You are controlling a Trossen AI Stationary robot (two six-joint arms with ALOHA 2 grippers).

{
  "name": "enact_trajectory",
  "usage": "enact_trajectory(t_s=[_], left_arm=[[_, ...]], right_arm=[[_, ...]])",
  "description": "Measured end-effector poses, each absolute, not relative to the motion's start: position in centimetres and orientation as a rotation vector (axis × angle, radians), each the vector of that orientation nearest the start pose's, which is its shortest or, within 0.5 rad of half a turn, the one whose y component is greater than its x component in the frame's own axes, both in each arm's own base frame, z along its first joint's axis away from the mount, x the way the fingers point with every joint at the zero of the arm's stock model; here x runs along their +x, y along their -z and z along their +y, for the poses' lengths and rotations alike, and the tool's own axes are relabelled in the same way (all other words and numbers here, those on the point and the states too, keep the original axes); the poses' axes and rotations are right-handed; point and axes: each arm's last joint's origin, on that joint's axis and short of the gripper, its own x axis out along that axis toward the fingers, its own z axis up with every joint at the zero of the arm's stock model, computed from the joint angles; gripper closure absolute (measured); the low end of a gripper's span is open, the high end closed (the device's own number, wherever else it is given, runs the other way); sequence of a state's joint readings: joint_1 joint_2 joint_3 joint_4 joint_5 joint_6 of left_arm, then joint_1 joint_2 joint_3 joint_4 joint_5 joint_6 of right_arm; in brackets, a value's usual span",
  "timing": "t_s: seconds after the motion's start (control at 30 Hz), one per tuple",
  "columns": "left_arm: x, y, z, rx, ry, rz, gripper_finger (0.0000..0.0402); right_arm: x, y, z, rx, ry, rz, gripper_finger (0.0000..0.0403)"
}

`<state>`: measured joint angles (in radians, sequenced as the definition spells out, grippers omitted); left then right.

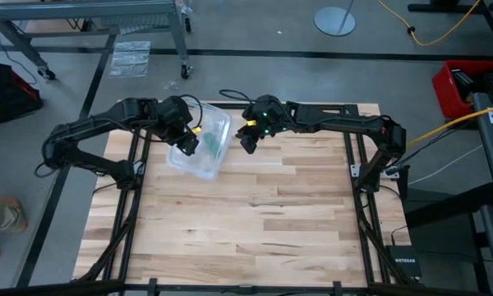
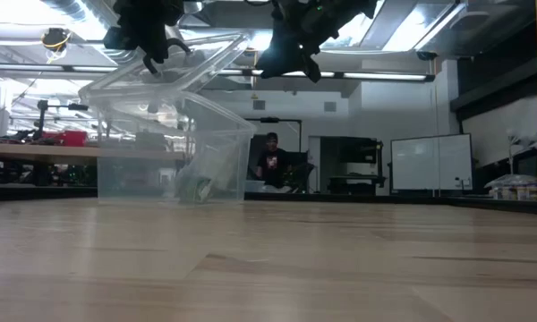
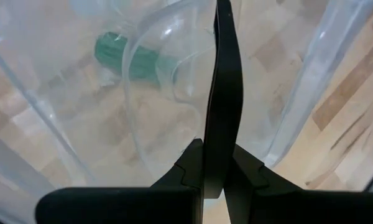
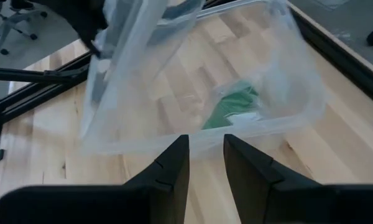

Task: Roll bandage
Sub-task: Close the transparent bin with the transparent bin cover

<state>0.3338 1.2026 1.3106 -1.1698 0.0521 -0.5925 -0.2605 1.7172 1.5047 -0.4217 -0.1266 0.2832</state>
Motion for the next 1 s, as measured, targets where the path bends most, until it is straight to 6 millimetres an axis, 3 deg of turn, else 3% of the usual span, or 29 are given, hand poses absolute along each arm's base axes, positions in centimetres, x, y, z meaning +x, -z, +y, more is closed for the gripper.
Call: enact_trajectory(t_s=[0.4,0.57,0.8,1.0], left_arm=[[19.4,-35.2,8.0,-0.732,-0.588,0.936,0.038],[19.4,-35.2,7.8,-0.738,-0.571,0.938,0.038],[19.4,-35.2,7.8,-0.741,-0.571,0.938,0.038],[19.4,-35.2,7.8,-0.741,-0.571,0.938,0.038]], right_arm=[[38.1,-31.5,-7.8,0.386,0.155,0.61,0.0299],[37.9,-31.4,-8.4,0.359,0.267,0.603,0.0299],[37.2,-31.2,-11.8,0.271,0.468,0.595,0.0299],[37.2,-29.7,-16.5,0.239,0.452,0.574,0.0299]])
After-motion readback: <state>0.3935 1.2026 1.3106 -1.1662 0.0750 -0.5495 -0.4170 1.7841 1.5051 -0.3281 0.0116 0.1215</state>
